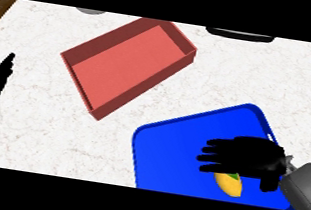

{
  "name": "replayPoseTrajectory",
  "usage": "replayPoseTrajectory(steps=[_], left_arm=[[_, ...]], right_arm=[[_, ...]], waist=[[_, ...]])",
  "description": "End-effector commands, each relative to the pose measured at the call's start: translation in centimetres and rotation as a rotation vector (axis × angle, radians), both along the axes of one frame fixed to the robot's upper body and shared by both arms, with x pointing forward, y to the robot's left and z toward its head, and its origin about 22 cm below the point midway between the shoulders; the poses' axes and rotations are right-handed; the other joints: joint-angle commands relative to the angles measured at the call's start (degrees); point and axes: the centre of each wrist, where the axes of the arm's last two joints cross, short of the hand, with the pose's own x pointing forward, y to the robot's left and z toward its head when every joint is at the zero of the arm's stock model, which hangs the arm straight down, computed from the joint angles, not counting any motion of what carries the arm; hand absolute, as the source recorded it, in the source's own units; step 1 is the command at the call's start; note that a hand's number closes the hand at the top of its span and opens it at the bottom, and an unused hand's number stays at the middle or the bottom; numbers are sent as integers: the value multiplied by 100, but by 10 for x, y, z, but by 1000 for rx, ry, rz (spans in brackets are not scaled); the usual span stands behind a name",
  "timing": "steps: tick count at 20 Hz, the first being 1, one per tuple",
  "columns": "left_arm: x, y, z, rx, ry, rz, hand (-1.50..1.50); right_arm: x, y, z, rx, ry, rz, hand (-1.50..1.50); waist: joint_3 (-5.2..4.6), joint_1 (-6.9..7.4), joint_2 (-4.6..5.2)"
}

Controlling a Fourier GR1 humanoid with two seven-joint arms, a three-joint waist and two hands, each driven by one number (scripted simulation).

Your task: Pick the lemon from the tray and place it in the cardboard box

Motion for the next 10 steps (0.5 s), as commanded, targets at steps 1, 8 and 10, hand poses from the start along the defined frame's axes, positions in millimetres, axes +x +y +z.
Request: replayPoseTrajectory(steps=[1,8,10], left_arm=[[-17,-10,-8,-8,-16,-13,0],[0,-4,-4,-11,4,-15,0],[-8,1,4,4,-7,-6,0]], right_arm=[[-1,9,13,-22,81,53,-150],[-21,17,-12,-154,-10,-28,-150],[-30,10,-11,-162,-12,-11,-150]], waist=[[0,36,-6],[0,5,5],[2,13,-2]])
